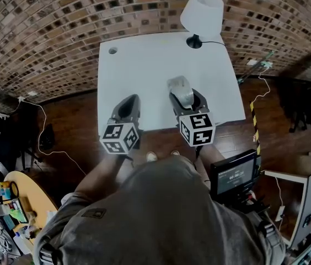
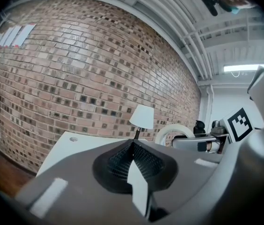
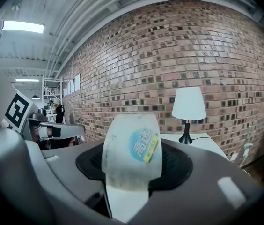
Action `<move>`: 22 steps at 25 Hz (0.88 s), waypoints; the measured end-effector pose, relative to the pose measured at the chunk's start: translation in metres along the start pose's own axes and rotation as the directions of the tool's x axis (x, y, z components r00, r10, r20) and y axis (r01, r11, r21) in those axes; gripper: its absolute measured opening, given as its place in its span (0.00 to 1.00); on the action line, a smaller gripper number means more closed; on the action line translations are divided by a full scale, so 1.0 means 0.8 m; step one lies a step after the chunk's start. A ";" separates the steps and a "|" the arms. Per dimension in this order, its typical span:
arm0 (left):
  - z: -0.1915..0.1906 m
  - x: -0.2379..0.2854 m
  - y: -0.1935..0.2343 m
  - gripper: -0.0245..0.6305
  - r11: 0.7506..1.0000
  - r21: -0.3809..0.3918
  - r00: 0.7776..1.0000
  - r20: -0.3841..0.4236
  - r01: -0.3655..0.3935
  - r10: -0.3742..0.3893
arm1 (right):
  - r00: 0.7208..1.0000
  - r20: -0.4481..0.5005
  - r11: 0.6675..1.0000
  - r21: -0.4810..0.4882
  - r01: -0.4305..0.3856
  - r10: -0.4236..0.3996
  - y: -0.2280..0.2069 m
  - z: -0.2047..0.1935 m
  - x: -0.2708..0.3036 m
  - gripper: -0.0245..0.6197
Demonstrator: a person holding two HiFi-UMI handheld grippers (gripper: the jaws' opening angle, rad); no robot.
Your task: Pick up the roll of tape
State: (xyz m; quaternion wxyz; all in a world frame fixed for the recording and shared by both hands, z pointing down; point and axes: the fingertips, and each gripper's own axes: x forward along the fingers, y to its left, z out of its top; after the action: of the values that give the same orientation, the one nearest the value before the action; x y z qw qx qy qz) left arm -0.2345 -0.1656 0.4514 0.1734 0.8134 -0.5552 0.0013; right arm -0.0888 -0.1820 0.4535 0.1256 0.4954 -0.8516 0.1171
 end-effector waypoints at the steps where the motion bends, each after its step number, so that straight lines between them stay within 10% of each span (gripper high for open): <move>1: -0.001 0.000 0.000 0.04 1.000 -0.001 1.000 -0.001 0.002 -0.002 | 1.000 -0.002 1.000 -0.001 0.001 -0.001 0.001 -0.001 0.000 0.40; 22: 0.000 0.003 0.000 0.04 1.000 0.001 1.000 -0.002 0.007 -0.007 | 1.000 -0.010 1.000 -0.026 -0.006 0.006 0.005 0.000 0.005 0.40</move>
State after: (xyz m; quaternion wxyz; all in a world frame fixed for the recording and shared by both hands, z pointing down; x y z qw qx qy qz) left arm -0.2333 -0.1680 0.4517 0.1736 0.8156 -0.5520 0.0018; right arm -0.0938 -0.1833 0.4546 0.1359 0.4905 -0.8539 0.1088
